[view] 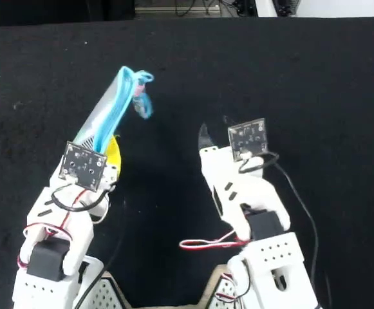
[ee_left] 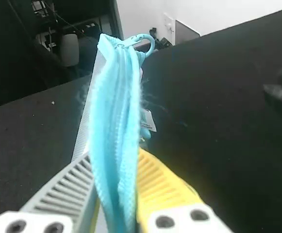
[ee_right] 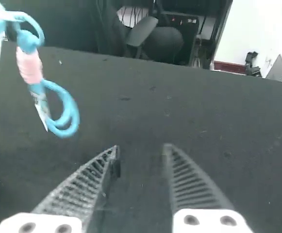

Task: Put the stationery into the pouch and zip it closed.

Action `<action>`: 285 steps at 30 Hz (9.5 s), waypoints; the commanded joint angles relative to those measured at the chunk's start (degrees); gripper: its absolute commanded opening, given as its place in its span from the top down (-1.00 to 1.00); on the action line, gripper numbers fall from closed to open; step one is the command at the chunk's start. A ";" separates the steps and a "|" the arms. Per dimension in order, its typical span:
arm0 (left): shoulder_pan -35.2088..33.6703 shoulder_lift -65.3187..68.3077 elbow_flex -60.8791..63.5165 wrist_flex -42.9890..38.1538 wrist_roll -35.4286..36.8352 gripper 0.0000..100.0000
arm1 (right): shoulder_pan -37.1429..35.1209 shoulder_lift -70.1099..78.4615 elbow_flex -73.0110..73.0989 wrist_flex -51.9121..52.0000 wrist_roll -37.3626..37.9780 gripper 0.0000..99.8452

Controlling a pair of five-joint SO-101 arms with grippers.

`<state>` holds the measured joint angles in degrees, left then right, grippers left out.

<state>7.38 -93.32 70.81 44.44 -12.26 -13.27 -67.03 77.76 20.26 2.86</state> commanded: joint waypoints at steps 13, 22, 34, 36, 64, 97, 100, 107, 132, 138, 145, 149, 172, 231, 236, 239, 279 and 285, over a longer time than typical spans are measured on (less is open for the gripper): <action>-6.46 21.54 -16.40 -1.05 0.53 0.94 | 1.14 12.88 -0.84 -10.20 -0.62 0.96; -6.90 40.26 -25.98 -3.25 0.09 0.94 | 1.23 12.97 -0.84 -10.29 -0.62 0.96; -4.53 57.23 -26.59 -11.60 -5.54 0.94 | 5.89 12.79 -1.19 -10.37 -0.97 0.96; -2.95 60.04 -26.59 -13.89 -5.54 0.94 | 5.98 12.79 -1.27 -10.37 -0.97 0.96; 6.37 80.26 -31.96 -23.82 13.89 0.65 | 5.98 12.97 -1.45 -10.37 -0.62 0.96; 7.16 80.88 -49.63 -4.04 14.07 0.44 | 5.98 12.97 -1.36 -10.37 -0.53 0.96; 7.25 80.79 -49.63 -3.96 13.89 0.47 | 5.98 13.05 -1.36 -10.37 -0.53 0.96; 6.90 77.98 -52.00 -0.44 13.89 0.49 | 5.98 13.05 -1.36 -10.37 -0.53 0.96; -37.76 70.95 -32.66 11.16 7.21 0.82 | 5.89 12.88 -1.45 -10.37 -0.53 0.96; -40.84 71.03 -30.20 17.23 1.58 0.82 | 5.89 12.88 -1.54 -10.37 -0.53 0.96; -35.74 71.38 -24.22 13.80 1.41 0.82 | 5.89 12.88 -1.45 -10.37 -0.53 0.96; -32.48 71.56 -20.70 8.35 1.41 0.82 | 5.89 12.88 -1.36 -10.37 -0.53 0.96; -13.93 70.95 -20.18 -19.43 7.82 0.82 | 5.89 12.88 -1.27 -10.37 -0.53 0.96; -20.62 0.53 18.07 3.52 8.26 0.94 | 5.89 3.91 -1.89 -8.53 -0.62 0.96; -20.62 -7.12 20.00 6.86 8.26 0.94 | 5.89 -7.52 -0.92 -1.14 -0.53 0.96; -19.38 -11.78 20.88 9.49 8.26 0.94 | 6.33 -14.64 1.19 4.84 -0.09 0.96; -15.08 -11.16 21.49 10.29 7.82 0.94 | 6.59 -41.45 16.40 34.46 2.99 0.96; -15.08 -11.16 21.58 10.29 7.82 0.94 | 6.59 -41.54 17.10 34.20 2.99 0.96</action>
<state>-8.35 -103.87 92.70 54.46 -4.70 -7.47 -103.08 95.25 54.73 5.93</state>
